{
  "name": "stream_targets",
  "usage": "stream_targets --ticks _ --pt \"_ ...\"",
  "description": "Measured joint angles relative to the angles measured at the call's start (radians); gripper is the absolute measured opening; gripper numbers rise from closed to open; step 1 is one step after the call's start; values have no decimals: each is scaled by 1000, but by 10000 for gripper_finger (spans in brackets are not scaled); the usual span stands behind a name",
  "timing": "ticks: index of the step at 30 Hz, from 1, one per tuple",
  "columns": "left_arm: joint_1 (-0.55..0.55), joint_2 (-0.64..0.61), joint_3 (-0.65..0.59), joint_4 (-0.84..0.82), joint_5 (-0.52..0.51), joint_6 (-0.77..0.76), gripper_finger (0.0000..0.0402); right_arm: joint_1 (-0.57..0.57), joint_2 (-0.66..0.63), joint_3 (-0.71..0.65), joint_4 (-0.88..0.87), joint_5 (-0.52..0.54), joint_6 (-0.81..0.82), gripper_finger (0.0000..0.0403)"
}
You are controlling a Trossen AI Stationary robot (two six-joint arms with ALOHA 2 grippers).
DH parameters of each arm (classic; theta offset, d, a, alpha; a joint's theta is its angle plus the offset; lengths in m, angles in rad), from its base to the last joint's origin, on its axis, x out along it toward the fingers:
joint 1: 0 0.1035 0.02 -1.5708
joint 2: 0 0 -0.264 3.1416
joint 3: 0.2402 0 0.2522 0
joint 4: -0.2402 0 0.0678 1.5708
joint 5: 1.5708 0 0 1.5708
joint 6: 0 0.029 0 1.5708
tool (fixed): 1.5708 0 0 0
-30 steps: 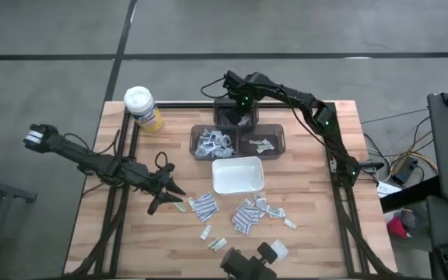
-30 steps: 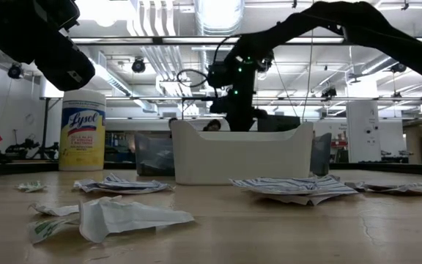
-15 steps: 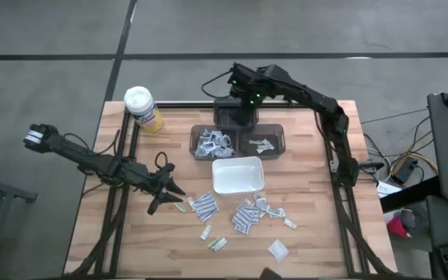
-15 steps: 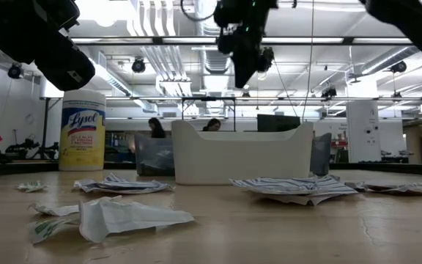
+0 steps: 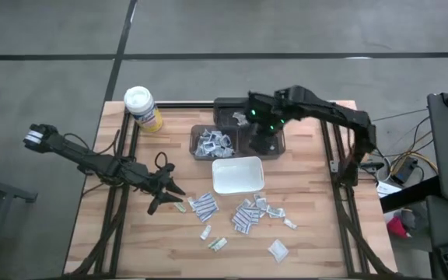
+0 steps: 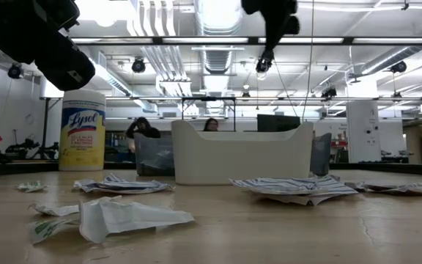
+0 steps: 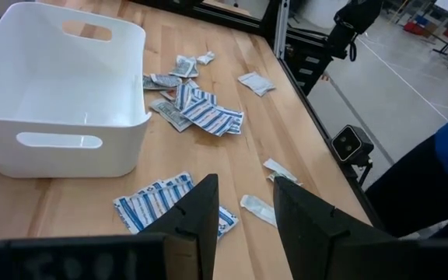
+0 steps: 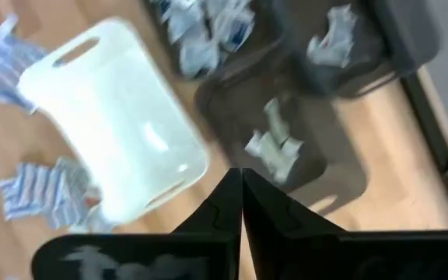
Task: Pick & Place First Aid Supplies
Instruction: Put the ointment pack into the top black bin
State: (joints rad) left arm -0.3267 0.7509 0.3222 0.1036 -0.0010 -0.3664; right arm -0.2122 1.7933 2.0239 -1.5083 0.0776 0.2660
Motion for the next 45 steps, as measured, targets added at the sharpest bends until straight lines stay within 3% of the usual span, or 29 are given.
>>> stream_targets --ticks 12,23,29,45 --pt "0 0 0 -1 0 0 117 267 -227 -389 59 -3 215 8" --pt "0 0 0 0 0 -6 117 457 -323 -641 151 -14 450 8" --pt "0 0 0 0 0 -5 117 500 -324 -756 245 -114 501 8" --pt "0 0 0 0 0 -4 117 518 -319 -1016 687 -176 486 8"
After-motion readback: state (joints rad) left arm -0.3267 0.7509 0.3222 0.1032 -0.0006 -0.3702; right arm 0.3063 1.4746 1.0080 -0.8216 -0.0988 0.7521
